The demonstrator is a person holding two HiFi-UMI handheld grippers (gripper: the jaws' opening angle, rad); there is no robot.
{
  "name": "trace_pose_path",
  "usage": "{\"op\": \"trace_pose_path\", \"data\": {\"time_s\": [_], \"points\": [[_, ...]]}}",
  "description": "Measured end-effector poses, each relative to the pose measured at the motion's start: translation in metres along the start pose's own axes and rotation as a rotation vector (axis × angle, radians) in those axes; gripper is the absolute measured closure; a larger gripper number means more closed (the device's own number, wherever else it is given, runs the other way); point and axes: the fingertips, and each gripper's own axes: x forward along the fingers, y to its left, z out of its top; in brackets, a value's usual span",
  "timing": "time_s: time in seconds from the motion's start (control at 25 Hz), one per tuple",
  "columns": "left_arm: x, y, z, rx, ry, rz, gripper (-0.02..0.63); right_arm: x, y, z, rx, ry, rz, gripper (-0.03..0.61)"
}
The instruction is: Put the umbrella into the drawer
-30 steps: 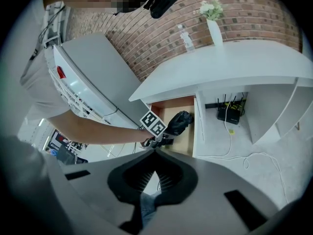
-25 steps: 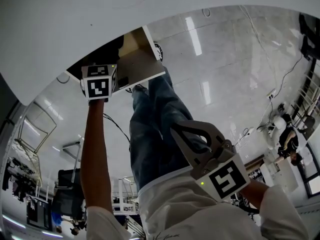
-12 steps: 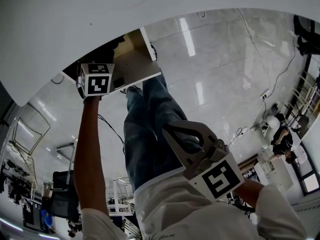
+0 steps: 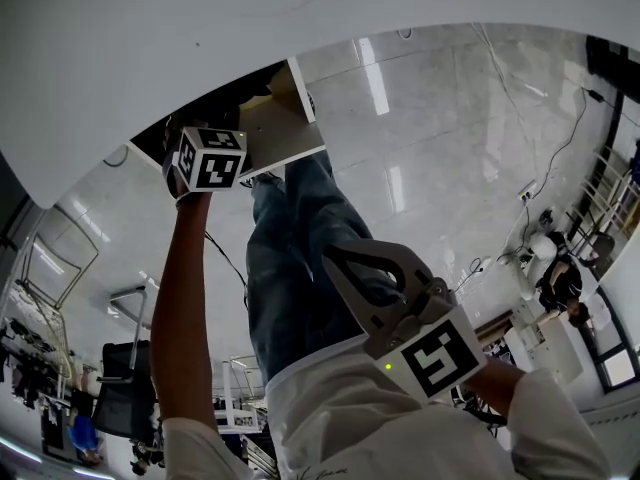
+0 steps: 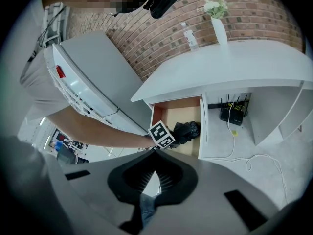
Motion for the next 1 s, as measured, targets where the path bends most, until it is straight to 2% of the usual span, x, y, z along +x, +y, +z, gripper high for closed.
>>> {"op": "trace_pose_path", "data": {"time_s": [0.08, 0.4, 0.52, 0.56, 0.64, 0.84, 1.0], "points": [[-0.003, -0.003, 0.000, 0.011, 0.001, -0.005, 0.309, -0.001, 0.001, 0.002, -0.006, -0.006, -0.001, 0.569], [-0.021, -0.004, 0.001, -0.058, -0.033, 0.010, 0.311, -0.003, 0.010, 0.016, -0.045, -0.033, -0.007, 0.569], [-0.030, -0.008, 0.002, 0.001, -0.039, 0.022, 0.367, -0.004, 0.013, 0.020, -0.059, -0.043, -0.011, 0.569], [-0.033, -0.009, 0.002, 0.020, -0.041, 0.027, 0.405, -0.004, 0.014, 0.022, -0.066, -0.046, -0.013, 0.569], [-0.039, -0.010, 0.002, 0.026, -0.049, 0.036, 0.443, -0.005, 0.015, 0.026, -0.078, -0.053, -0.018, 0.569], [-0.064, -0.004, 0.004, -0.095, -0.106, 0.034, 0.526, -0.009, 0.024, 0.035, -0.091, -0.072, -0.024, 0.569], [-0.085, -0.001, 0.011, -0.172, -0.156, 0.025, 0.561, -0.012, 0.033, 0.043, -0.125, -0.087, -0.023, 0.569]]}}
